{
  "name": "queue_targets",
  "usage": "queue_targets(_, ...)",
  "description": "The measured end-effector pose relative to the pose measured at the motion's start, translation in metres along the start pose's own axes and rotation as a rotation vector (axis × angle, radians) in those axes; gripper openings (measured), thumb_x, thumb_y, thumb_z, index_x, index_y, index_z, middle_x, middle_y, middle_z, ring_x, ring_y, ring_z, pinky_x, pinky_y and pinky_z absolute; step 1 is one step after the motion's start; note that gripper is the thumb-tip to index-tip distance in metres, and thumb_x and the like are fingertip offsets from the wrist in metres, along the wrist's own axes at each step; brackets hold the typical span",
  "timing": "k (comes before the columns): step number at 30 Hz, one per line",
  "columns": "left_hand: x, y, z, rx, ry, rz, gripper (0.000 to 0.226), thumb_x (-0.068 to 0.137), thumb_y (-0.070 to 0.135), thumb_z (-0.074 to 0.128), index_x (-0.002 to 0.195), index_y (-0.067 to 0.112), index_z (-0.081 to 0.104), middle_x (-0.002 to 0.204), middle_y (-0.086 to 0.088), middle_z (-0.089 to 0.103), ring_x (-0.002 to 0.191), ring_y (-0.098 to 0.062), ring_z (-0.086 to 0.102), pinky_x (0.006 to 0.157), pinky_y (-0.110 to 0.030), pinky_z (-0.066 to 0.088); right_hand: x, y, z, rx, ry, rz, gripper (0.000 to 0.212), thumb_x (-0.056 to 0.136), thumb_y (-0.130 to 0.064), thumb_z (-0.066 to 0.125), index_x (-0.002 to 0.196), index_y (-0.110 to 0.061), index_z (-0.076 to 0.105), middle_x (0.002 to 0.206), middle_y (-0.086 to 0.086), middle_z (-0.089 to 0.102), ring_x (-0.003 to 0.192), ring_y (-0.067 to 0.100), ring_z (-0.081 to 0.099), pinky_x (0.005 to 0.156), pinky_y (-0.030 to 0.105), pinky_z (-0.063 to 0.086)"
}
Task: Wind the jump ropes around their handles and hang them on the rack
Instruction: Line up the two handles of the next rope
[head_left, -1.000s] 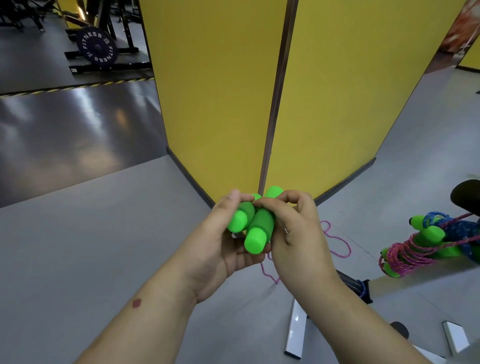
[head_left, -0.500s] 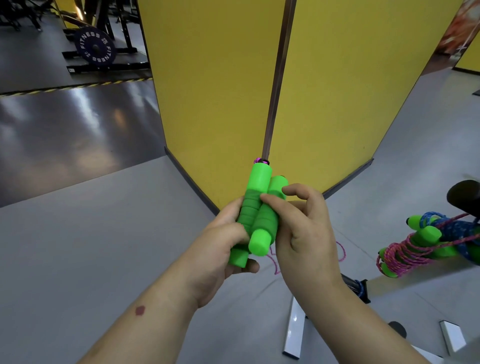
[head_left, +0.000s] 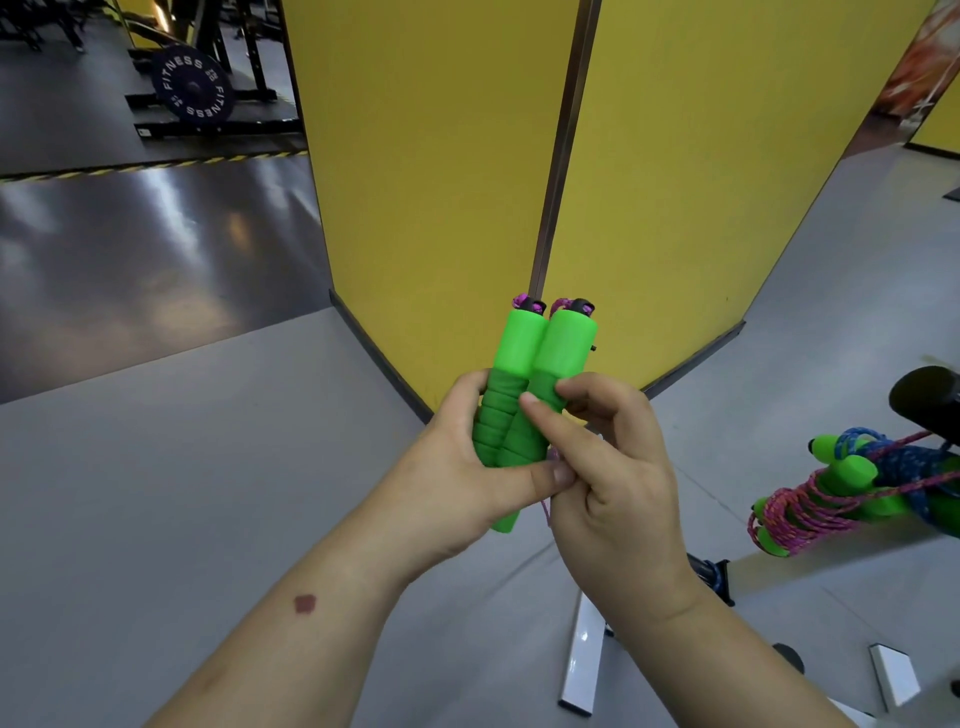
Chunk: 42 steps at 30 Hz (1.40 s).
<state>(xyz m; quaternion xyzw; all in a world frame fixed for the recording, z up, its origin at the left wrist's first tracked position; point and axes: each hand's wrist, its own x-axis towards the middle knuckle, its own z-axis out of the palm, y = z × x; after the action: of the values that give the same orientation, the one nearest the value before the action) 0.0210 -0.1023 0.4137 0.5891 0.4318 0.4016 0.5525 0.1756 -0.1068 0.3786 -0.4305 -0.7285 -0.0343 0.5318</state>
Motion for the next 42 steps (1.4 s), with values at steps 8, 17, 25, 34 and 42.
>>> queue_targets(8,0.001,0.0,0.002,0.514,0.291,0.05,0.049,0.07,0.031,0.074,0.107,0.045,0.046,0.092,0.01,0.061,0.08,-0.009,0.062,0.062,-0.035,0.053,0.003,-0.008,-0.002,0.112,-0.026,0.074,0.047,0.078,0.012,0.041,0.107,-0.006,0.072,0.11,0.009,0.06,0.107,0.017,0.059,0.092,0.022,0.047)
queue_targets(17,-0.005,0.003,0.006,0.79,0.232,0.139,0.053,0.07,0.029,0.066,0.114,0.042,0.04,0.086,0.012,0.051,0.08,-0.014,0.055,0.066,-0.038,0.052,0.023,-0.012,-0.007,0.691,-0.073,0.783,0.078,0.08,-0.055,0.069,0.147,-0.05,0.029,0.127,-0.021,0.06,0.112,0.008,0.064,0.094,0.043,0.056)
queue_targets(25,0.0,-0.002,0.009,0.85,0.307,0.208,0.049,0.073,0.053,0.069,0.109,0.039,0.038,0.089,0.012,0.054,0.083,-0.015,0.056,0.064,-0.039,0.052,0.026,-0.017,-0.009,0.508,-0.104,0.567,0.054,0.094,-0.029,0.066,0.14,-0.042,0.041,0.11,-0.028,0.059,0.102,0.005,0.063,0.084,0.029,0.055)
queue_targets(34,-0.002,0.006,-0.011,0.979,0.352,0.143,0.047,0.064,0.04,0.062,0.108,0.038,0.047,0.075,0.009,0.052,0.078,-0.025,0.056,0.061,-0.036,0.045,0.033,0.009,-0.018,0.629,-0.371,0.729,0.071,0.076,-0.01,0.054,0.134,-0.049,0.048,0.108,-0.003,0.064,0.087,0.027,0.061,0.083,0.044,0.052)
queue_targets(42,-0.01,0.023,-0.033,1.061,0.275,0.098,0.05,0.065,0.038,0.063,0.112,0.044,0.047,0.088,0.011,0.053,0.088,-0.022,0.056,0.075,-0.039,0.047,0.043,0.004,-0.039,0.625,-0.582,0.773,0.026,0.089,-0.016,0.048,0.075,-0.029,0.065,0.062,0.003,0.049,0.054,0.015,0.051,0.067,0.044,0.049)
